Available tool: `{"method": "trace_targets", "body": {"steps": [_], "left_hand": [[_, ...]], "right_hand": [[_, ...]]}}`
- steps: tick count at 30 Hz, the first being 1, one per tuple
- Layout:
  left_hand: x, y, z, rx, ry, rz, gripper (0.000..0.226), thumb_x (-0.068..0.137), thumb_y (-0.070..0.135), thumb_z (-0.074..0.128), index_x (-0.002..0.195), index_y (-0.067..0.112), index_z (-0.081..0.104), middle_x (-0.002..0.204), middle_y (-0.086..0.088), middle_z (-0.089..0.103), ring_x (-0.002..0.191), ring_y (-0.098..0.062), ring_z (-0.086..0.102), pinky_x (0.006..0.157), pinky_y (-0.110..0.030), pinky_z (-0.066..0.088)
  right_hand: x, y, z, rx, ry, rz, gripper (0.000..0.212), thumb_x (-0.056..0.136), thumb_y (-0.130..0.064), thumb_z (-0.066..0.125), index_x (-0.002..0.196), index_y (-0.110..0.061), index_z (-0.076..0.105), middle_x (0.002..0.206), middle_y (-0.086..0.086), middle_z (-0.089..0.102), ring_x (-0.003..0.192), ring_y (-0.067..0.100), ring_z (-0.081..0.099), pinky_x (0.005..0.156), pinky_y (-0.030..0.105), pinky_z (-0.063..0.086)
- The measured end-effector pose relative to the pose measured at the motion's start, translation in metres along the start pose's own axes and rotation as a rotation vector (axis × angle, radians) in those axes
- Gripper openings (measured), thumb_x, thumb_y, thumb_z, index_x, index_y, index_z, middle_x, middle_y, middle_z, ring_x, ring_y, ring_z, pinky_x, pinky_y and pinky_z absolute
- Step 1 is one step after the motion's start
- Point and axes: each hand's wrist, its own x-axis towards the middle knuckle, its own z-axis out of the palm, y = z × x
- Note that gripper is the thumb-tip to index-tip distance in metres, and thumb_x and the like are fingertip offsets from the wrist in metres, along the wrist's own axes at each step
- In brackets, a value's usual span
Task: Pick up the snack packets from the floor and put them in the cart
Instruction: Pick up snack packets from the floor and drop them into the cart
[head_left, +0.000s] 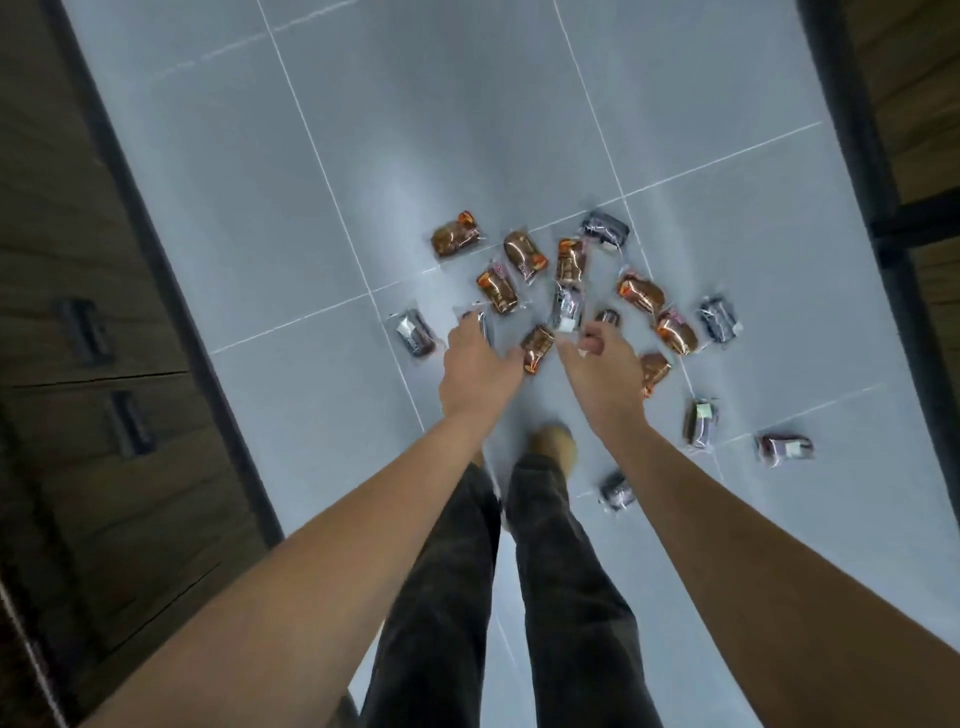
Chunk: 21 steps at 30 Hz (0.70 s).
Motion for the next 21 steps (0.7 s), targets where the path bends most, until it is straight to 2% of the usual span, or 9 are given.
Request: {"method": "trace_targets", "body": {"steps": [2,4,9,12,15,18,21], "left_hand": [[0.036,-0.025,0.028,-0.039,-0.03,-0.049,0.066,0.091,0.028,0.056,0.147,0.016,0.024,0.151,-0.004,0.03,0.138,-0.022,0.031,0.108,-0.035,0.029],[0.071,-0.054,0.054,-0.063,-0.042,-0.095,0.069,0.09,0.032,0.058,0.148,0.017,0.023,0.151,-0.004,0.03,0.138,-0.022,0.031,0.108,-0.034,0.028],[0.153,-0.121,0.115,-0.055,-0.036,-0.183,0.082,0.088,0.038,0.062,0.151,0.014,0.015,0.155,-0.005,0.023,0.141,-0.022,0.028,0.11,-0.034,0.028],[0.201,-0.152,0.148,-0.048,0.017,-0.196,0.086,0.083,0.041,0.065,0.15,0.013,0.019,0.153,-0.007,0.028,0.138,-0.025,0.033,0.112,-0.04,0.032],[0.239,-0.176,0.175,0.004,0.076,-0.207,0.085,0.082,0.04,0.065,0.148,0.014,0.019,0.151,-0.007,0.029,0.136,-0.027,0.035,0.108,-0.045,0.036],[0.271,-0.193,0.195,0.004,0.118,-0.243,0.088,0.083,0.038,0.065,0.15,0.011,0.014,0.153,-0.008,0.022,0.139,-0.028,0.029,0.108,-0.042,0.032],[0.296,-0.204,0.206,0.003,0.174,-0.256,0.091,0.081,0.039,0.068,0.148,0.008,0.015,0.152,-0.009,0.023,0.139,-0.029,0.026,0.107,-0.04,0.031]], "right_hand": [[0.035,0.029,0.027,-0.037,0.034,0.026,0.046,0.091,-0.032,0.058,0.133,-0.014,0.048,0.123,0.002,0.058,0.113,0.018,0.053,0.096,0.034,0.042],[0.069,0.06,0.054,-0.067,0.046,0.049,0.049,0.091,-0.036,0.058,0.134,-0.013,0.047,0.126,0.004,0.057,0.118,0.021,0.052,0.098,0.036,0.042],[0.144,0.139,0.113,-0.087,0.038,0.114,0.057,0.089,-0.039,0.06,0.136,-0.011,0.044,0.128,0.007,0.056,0.118,0.022,0.053,0.095,0.034,0.042],[0.185,0.176,0.144,-0.097,0.03,0.133,0.061,0.088,-0.042,0.061,0.137,-0.011,0.042,0.13,0.008,0.055,0.12,0.024,0.051,0.099,0.038,0.042],[0.222,0.202,0.173,-0.105,0.037,0.163,0.062,0.087,-0.04,0.062,0.136,-0.008,0.042,0.128,0.013,0.054,0.12,0.028,0.05,0.101,0.04,0.041],[0.253,0.22,0.198,-0.104,0.07,0.245,0.065,0.083,-0.044,0.064,0.129,-0.003,0.043,0.124,0.016,0.054,0.116,0.033,0.052,0.097,0.042,0.044],[0.273,0.23,0.216,-0.071,0.081,0.351,0.075,0.079,-0.05,0.066,0.131,-0.004,0.038,0.13,0.014,0.045,0.118,0.033,0.05,0.097,0.042,0.042]]}}
